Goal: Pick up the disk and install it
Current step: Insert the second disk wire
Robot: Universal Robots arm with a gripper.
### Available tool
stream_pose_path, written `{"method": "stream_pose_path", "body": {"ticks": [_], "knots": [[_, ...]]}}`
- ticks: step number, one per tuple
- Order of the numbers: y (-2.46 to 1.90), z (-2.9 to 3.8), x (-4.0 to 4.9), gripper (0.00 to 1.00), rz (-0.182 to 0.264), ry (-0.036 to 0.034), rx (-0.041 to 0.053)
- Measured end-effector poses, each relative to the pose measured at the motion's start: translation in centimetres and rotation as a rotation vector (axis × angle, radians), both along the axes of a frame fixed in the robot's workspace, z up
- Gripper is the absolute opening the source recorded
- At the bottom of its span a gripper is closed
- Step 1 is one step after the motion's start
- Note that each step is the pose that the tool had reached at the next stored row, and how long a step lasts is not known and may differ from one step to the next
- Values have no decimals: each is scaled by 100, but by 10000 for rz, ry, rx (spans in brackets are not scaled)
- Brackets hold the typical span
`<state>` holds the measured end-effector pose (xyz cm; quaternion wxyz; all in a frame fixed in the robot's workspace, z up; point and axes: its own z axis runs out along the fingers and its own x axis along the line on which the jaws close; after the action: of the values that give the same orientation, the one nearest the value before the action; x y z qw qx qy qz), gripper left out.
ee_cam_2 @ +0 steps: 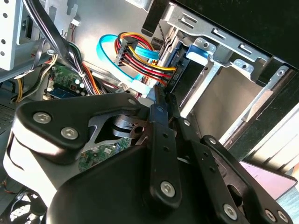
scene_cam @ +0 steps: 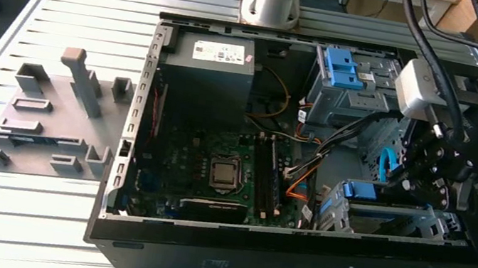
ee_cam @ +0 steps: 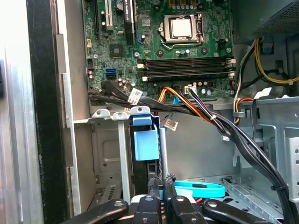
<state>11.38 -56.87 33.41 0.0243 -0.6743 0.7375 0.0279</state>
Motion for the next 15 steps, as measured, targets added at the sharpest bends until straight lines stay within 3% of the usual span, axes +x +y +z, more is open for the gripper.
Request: {"method": "stream_pose_path", "body": {"ticks": [15], "knots": [[-1,26,0,16,34,1,2]]}}
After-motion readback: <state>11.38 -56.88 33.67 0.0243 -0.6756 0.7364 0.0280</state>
